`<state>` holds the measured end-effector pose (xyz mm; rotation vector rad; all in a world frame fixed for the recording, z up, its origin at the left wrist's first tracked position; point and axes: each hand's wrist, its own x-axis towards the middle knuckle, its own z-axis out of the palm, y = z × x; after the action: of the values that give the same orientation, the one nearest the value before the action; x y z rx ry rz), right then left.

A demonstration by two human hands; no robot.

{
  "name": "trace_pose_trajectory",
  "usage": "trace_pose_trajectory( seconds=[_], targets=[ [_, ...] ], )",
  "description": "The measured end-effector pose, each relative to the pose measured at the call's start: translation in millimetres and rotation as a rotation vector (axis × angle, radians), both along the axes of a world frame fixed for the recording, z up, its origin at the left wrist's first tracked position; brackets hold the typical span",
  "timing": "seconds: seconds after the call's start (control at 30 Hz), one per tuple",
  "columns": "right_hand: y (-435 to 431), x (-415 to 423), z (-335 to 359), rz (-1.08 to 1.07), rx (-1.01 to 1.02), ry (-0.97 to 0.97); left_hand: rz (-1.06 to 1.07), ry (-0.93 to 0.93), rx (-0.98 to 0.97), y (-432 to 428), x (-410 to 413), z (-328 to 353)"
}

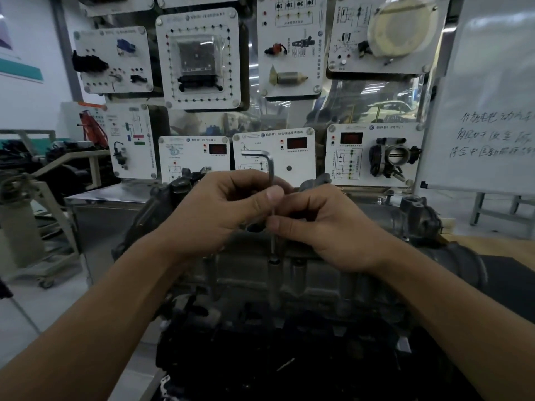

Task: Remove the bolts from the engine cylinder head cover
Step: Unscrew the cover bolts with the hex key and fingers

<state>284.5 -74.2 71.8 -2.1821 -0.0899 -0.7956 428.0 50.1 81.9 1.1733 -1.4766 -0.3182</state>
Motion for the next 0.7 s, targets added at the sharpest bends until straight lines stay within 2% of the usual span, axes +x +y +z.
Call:
trace_pose_trajectory(
  seconds=[0.17, 0.33, 0.47, 0.7],
  targets=[
    [-0.1, -0.2, 0.3, 0.03, 0.04, 0.001, -0.011, -0.102, 0.008, 3.6, 1.2, 0.7],
    [-0.6, -0.5, -1.2, 0.014, -0.015, -0.07, 0.029, -0.026, -0.067, 0.5, -2.0, -2.0],
    [-2.3, 1.3, -0.8, 0.012, 0.022, -0.097, 0.061, 0.025, -0.088, 0.4, -4.2, -1.4],
    [-2.3, 0.7, -1.5, 0.025, 0.014, -0.079, 0.051, 0.011, -0.073, -0.7, -4.0, -1.5]
  ],
)
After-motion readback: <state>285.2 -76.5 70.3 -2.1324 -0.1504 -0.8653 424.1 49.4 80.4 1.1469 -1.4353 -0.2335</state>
